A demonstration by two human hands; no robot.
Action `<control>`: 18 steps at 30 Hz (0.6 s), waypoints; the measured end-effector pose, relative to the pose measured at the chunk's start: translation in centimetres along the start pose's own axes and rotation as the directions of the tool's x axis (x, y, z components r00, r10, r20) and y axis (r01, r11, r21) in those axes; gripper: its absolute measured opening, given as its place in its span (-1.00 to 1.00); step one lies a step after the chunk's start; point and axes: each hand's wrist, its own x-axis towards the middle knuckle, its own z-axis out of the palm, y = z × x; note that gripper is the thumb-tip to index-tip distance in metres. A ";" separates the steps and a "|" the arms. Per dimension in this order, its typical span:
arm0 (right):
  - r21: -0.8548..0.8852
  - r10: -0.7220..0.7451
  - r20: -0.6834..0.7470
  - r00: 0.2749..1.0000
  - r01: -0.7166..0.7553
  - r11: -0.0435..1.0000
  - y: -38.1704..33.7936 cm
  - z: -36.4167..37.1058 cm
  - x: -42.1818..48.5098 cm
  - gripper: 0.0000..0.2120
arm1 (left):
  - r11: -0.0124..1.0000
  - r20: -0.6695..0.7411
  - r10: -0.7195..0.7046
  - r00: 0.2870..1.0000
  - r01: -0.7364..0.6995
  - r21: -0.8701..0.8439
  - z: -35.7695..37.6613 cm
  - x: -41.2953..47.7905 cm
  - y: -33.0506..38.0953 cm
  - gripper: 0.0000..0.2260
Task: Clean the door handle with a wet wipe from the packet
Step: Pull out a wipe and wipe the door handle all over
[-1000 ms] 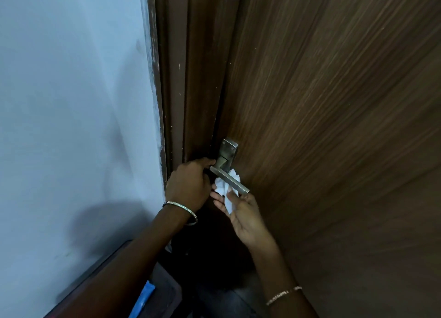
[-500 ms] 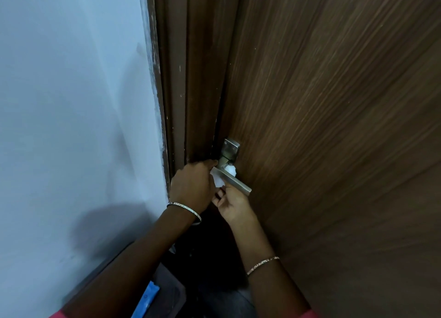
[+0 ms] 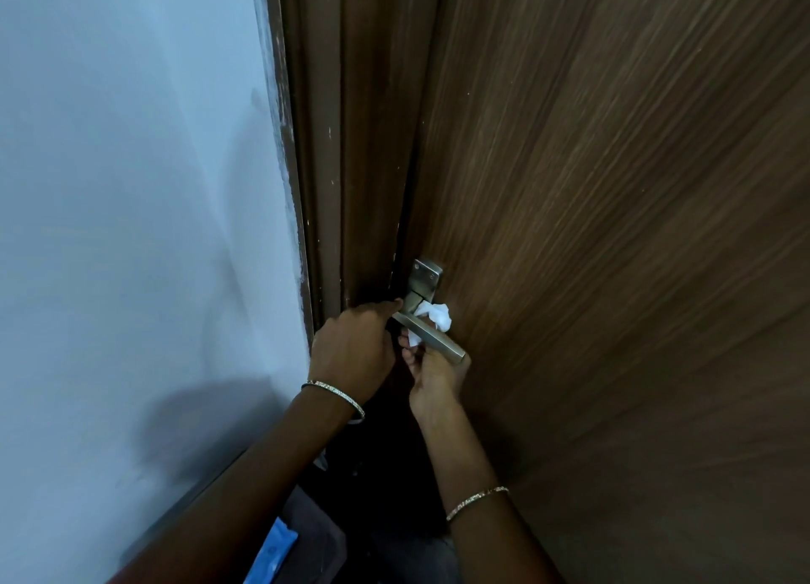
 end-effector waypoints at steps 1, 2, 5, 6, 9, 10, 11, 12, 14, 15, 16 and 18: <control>0.009 -0.004 -0.001 1.000 0.004 1.000 0.2 0.1 0.0 -0.88 | 1.000 -0.003 0.005 1.000 -0.005 0.004 0.0 0.0 0.0 -0.59; 0.021 -0.016 -0.001 1.000 0.016 1.000 0.4 0.1 0.1 -0.87 | 1.000 -0.004 0.008 1.000 -0.008 0.008 0.1 0.0 0.1 -0.59; 0.005 -0.099 0.000 0.995 0.099 0.995 0.7 0.0 0.1 -0.87 | 1.000 -0.005 0.000 1.000 0.000 0.013 0.1 -0.1 0.1 -0.59; -0.053 -0.151 -0.020 0.988 0.150 0.987 0.8 -0.3 0.2 -0.88 | 1.000 -0.006 -0.001 1.000 0.001 0.012 0.2 -0.2 0.0 -0.59; -0.327 -0.360 -0.119 0.925 0.306 0.894 0.9 -1.4 0.4 -0.89 | 1.000 -0.006 0.006 1.000 -0.006 0.007 0.2 -0.2 0.1 -0.58; -0.397 -0.431 -0.133 0.892 0.351 0.848 1.0 -1.7 0.4 -0.90 | 1.000 -0.003 0.005 1.000 -0.005 0.009 0.2 -0.2 0.1 -0.57; -0.462 -0.507 -0.127 0.852 0.402 0.791 1.0 -1.8 0.3 -0.90 | 1.000 -0.001 0.004 1.000 -0.004 0.013 0.2 -0.3 0.1 -0.57; -0.519 -0.584 -0.107 0.805 0.456 0.723 0.9 -1.8 0.2 -0.89 | 1.000 0.000 0.002 1.000 -0.002 0.017 0.3 -0.3 0.1 -0.57; -0.544 -0.705 -0.059 0.707 0.569 0.616 0.8 -1.8 -0.1 -0.85 | 1.000 0.001 -0.003 1.000 0.003 0.021 0.3 -0.4 0.0 -0.56; -0.524 -0.730 -0.031 0.683 0.611 0.594 0.8 -1.9 -0.2 -0.83 | 1.000 0.001 -0.004 1.000 0.004 0.022 0.3 -0.5 -0.1 -0.56; -0.502 -0.730 0.007 0.683 0.634 0.588 0.7 -2.2 -0.1 -0.83 | 1.000 -0.002 -0.001 1.000 0.001 0.024 0.2 -0.5 -0.1 -0.56; -0.480 -0.690 0.119 0.714 0.649 0.590 0.3 -3.1 0.3 -0.83 | 1.000 -0.006 0.007 1.000 -0.007 0.027 0.2 -0.7 -0.2 -0.55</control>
